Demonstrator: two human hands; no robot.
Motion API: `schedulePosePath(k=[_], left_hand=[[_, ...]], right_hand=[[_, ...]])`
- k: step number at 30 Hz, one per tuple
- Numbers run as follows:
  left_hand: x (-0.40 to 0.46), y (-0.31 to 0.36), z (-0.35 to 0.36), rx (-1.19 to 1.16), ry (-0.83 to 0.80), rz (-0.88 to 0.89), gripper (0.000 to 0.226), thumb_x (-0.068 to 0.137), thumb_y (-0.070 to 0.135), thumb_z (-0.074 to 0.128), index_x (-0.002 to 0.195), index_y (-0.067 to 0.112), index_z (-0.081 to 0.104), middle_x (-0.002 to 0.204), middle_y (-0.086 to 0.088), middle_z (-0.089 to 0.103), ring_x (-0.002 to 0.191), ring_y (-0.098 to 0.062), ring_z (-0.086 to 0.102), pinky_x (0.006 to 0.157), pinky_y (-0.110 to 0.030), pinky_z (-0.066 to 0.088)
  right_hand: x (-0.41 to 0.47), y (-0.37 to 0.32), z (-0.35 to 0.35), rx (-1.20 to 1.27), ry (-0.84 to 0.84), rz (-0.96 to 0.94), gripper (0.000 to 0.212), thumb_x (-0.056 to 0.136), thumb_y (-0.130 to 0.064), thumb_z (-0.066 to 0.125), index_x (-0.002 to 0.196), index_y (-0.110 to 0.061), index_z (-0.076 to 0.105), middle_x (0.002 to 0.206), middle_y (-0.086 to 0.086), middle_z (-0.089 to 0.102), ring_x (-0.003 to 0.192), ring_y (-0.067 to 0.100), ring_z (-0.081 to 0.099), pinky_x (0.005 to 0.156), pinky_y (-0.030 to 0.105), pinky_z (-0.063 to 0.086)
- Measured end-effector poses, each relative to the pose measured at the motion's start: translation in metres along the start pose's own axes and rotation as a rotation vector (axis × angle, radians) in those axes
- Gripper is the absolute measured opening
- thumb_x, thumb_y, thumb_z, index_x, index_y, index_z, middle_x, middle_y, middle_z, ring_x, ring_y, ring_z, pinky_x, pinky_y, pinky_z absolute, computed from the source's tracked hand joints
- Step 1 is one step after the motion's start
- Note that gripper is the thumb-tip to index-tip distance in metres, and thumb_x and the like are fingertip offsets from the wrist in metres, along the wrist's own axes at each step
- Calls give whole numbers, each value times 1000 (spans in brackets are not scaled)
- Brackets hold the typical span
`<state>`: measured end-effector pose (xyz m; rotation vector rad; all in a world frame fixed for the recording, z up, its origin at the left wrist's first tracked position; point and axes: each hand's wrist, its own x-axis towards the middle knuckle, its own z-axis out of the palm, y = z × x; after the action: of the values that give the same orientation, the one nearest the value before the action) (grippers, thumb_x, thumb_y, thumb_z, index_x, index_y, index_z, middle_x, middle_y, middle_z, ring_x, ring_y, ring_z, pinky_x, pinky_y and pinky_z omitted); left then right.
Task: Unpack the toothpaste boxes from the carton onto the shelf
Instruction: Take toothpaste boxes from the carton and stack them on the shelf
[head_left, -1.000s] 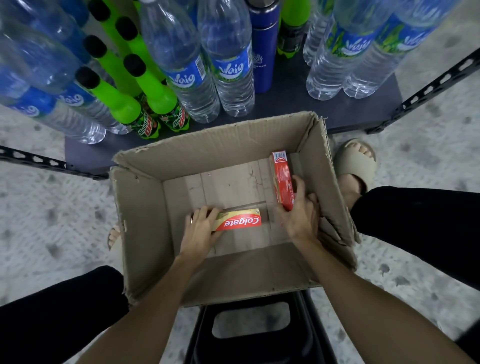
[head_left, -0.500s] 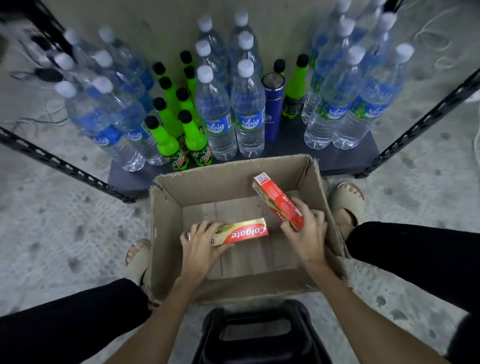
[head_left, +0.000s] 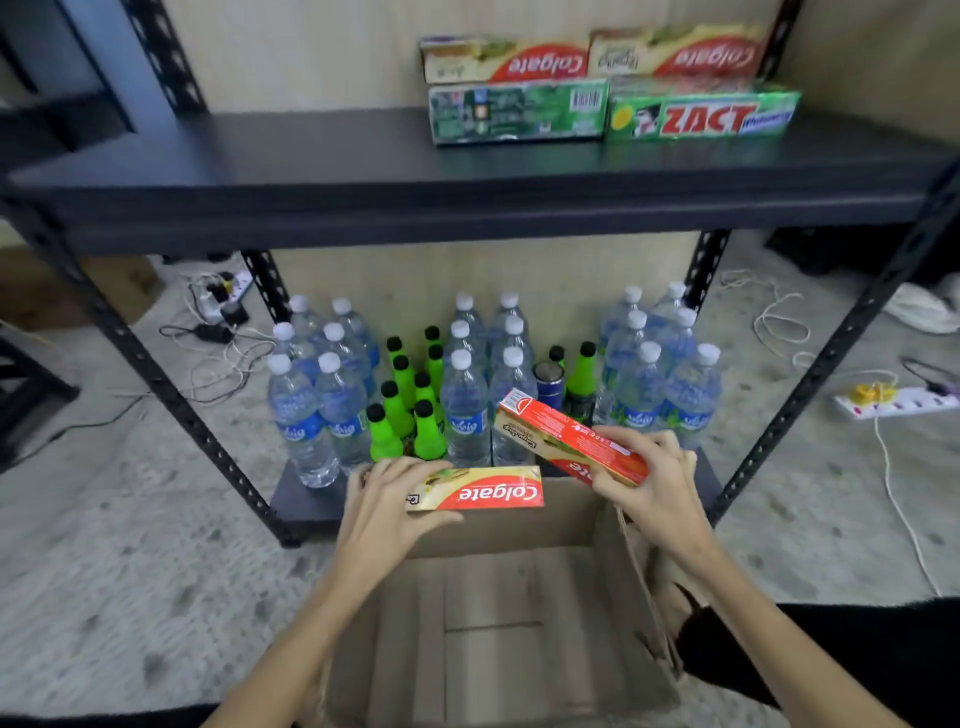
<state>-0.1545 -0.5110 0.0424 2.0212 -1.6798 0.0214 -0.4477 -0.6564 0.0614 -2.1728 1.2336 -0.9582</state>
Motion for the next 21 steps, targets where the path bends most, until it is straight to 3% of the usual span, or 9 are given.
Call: schedulePosePath(k=[5, 10, 13, 16, 21], left_hand=[[43, 29, -65, -9, 70, 88, 73, 72, 85, 54, 129, 42, 63, 120, 26, 61, 112, 0, 48, 102, -39, 29], [74, 54, -116, -14, 125, 159, 74, 71, 87, 55, 132, 45, 60, 117, 28, 60, 109, 3, 46, 102, -37, 30], [90, 68, -145, -36, 167, 166, 77, 67, 88, 58, 132, 48, 56, 114, 28, 58, 111, -2, 47, 103, -33, 30], [107, 81, -174, -67, 229, 153, 75, 63, 85, 66, 127, 49, 53, 109, 29, 54, 111, -6, 40, 99, -27, 31], [147, 106, -217, -42, 314, 262, 64, 65, 85, 62, 116, 45, 57, 106, 31, 58, 105, 5, 45, 101, -24, 29]], right_hand=[[33, -46, -51, -11, 31, -135, 43, 78, -38, 78, 119, -44, 66, 94, -21, 58, 102, 3, 46, 91, 35, 28], [58, -87, -102, -22, 59, -210, 42, 81, -32, 79, 119, -45, 65, 99, -22, 62, 106, -5, 41, 95, 29, 27], [71, -110, -132, -16, 88, -248, 42, 82, -27, 80, 118, -44, 67, 93, -24, 59, 105, -11, 39, 94, 33, 27], [85, -129, -161, -41, 126, -308, 42, 80, -31, 80, 116, -48, 66, 94, -25, 59, 105, -7, 41, 94, 33, 25], [123, -148, -209, -71, 155, -376, 36, 85, -34, 76, 115, -51, 63, 102, -21, 54, 111, -12, 33, 96, 27, 23]])
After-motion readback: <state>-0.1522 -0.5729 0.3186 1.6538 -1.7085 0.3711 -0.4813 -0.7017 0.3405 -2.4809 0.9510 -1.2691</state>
